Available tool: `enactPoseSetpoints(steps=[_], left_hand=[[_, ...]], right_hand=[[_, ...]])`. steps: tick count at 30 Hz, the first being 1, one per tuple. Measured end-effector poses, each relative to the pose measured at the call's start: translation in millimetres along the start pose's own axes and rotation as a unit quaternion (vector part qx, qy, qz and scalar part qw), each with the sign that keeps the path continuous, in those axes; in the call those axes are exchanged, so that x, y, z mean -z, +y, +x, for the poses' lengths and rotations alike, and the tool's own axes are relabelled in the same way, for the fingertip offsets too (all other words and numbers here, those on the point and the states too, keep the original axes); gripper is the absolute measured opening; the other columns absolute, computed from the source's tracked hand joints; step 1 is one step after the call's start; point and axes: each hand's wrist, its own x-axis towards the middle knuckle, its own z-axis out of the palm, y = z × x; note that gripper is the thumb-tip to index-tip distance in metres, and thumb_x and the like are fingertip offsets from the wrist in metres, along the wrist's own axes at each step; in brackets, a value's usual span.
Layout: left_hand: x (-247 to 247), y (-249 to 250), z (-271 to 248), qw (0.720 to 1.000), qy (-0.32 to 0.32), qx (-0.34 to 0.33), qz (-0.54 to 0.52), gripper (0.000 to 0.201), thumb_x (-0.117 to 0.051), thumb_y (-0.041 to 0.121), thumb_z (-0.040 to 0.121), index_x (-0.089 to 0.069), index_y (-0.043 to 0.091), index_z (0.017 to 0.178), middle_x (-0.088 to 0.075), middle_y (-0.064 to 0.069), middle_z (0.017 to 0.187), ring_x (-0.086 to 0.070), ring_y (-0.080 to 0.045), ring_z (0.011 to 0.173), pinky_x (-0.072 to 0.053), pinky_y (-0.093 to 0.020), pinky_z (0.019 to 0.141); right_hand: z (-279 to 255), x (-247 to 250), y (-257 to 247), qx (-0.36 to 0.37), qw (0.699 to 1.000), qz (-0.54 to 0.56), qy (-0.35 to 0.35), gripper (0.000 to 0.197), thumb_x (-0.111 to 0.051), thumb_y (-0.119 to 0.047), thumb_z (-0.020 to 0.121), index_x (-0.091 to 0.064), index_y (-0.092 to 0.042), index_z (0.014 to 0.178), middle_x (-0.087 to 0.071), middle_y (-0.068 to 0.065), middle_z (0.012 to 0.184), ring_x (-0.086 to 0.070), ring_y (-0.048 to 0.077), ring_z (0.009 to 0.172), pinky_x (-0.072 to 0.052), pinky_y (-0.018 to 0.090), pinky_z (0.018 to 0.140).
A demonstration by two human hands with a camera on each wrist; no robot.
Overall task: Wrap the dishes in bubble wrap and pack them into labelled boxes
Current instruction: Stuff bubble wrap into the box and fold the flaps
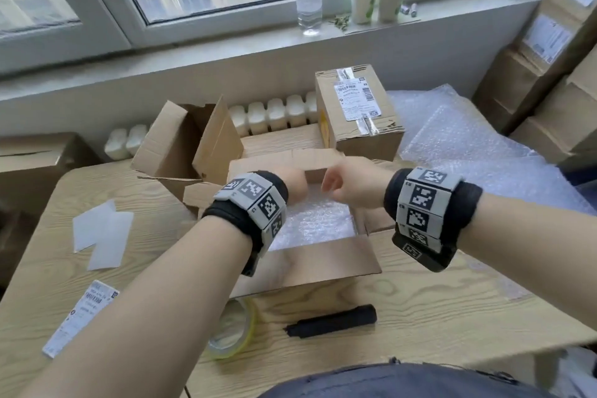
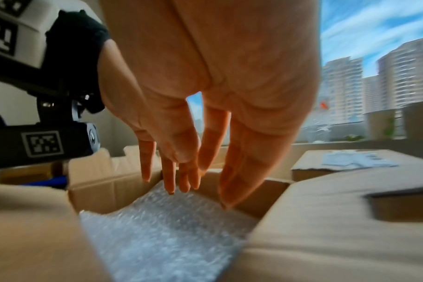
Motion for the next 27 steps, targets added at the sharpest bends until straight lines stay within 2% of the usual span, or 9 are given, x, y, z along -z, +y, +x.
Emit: enactPoseSetpoints(steps=[2,4,6,9,13,15,17,21,27], left_hand=[[17,22,1,0.999,0.047,-0.017,-0.018,0.037,-0.036,0.008,0.098,-0.055,0.007,0.129,-0.054,-0.011,0.134,-0.05,-0.027,0.123,-0.04,-0.033,0.099],[32,49,5,0.993,0.09,-0.04,-0.062,0.035,-0.037,0.007,0.095,-0.062,0.006,0.12,-0.061,-0.012,0.124,-0.055,-0.029,0.115,-0.046,-0.035,0.094],[43,82,11,0.985,0.115,-0.07,-0.106,0.034,-0.037,0.009,0.094,-0.065,0.008,0.114,-0.065,-0.01,0.115,-0.058,-0.028,0.109,-0.049,-0.035,0.091],[50,139,12,0.977,0.118,-0.122,-0.131,0.033,-0.038,0.007,0.093,-0.066,0.013,0.11,-0.062,0.0,0.106,-0.058,-0.024,0.104,-0.048,-0.029,0.084],[39,203,22,0.976,0.062,-0.164,-0.125,0.035,-0.038,0.005,0.092,-0.068,0.017,0.107,-0.066,-0.006,0.113,-0.06,-0.024,0.105,-0.05,-0.034,0.09],[33,223,33,0.981,0.04,-0.159,-0.105,0.036,-0.038,0.006,0.091,-0.068,0.021,0.104,-0.065,-0.008,0.116,-0.058,-0.027,0.109,-0.05,-0.037,0.09],[28,238,42,0.983,0.026,-0.154,-0.098,0.035,-0.038,0.006,0.091,-0.067,0.021,0.104,-0.066,-0.008,0.116,-0.06,-0.026,0.106,-0.051,-0.037,0.089],[17,254,54,0.986,-0.002,-0.137,-0.092,0.035,-0.039,0.006,0.092,-0.067,0.017,0.109,-0.064,-0.009,0.118,-0.061,-0.024,0.105,-0.051,-0.034,0.09],[7,267,64,0.987,-0.017,-0.11,-0.12,0.031,-0.04,0.006,0.092,-0.067,0.017,0.103,-0.068,-0.009,0.108,-0.063,-0.024,0.099,-0.052,-0.033,0.086]], right_hand=[[-14,18,25,-0.036,0.994,0.074,0.078,0.019,-0.053,-0.007,0.089,-0.069,-0.016,0.092,-0.059,-0.006,0.084,-0.057,0.013,0.083,-0.049,0.025,0.076],[-29,29,58,-0.079,0.984,0.096,0.127,0.019,-0.052,-0.006,0.088,-0.069,-0.016,0.086,-0.061,-0.004,0.08,-0.057,0.013,0.079,-0.046,0.022,0.069],[-43,29,101,-0.132,0.979,0.068,0.136,0.018,-0.052,-0.01,0.088,-0.07,-0.014,0.089,-0.065,0.0,0.091,-0.059,0.017,0.09,-0.045,0.023,0.075],[-66,9,173,-0.231,0.969,0.031,0.087,0.02,-0.052,-0.015,0.088,-0.066,-0.012,0.102,-0.065,0.005,0.108,-0.059,0.023,0.1,-0.048,0.029,0.082],[-91,-25,245,-0.335,0.942,-0.016,0.024,0.053,-0.062,-0.038,0.081,-0.046,-0.015,0.126,-0.045,0.009,0.132,-0.044,0.033,0.122,-0.043,0.042,0.098],[-101,-37,268,-0.343,0.939,-0.011,0.014,0.07,-0.067,-0.041,0.078,-0.035,-0.022,0.137,-0.033,0.007,0.141,-0.033,0.035,0.129,-0.04,0.043,0.101],[-109,-46,285,-0.331,0.943,-0.014,0.008,0.076,-0.066,-0.033,0.08,-0.025,-0.028,0.144,-0.029,0.005,0.144,-0.028,0.035,0.132,-0.037,0.043,0.101],[-111,-59,301,-0.318,0.944,-0.061,0.058,0.042,-0.044,-0.007,0.092,-0.043,-0.02,0.131,-0.039,0.005,0.133,-0.035,0.031,0.126,-0.039,0.041,0.098],[-110,-48,312,-0.294,0.953,-0.062,0.044,0.034,-0.042,-0.006,0.092,-0.052,-0.014,0.124,-0.045,0.003,0.129,-0.034,0.029,0.128,-0.04,0.036,0.095]])
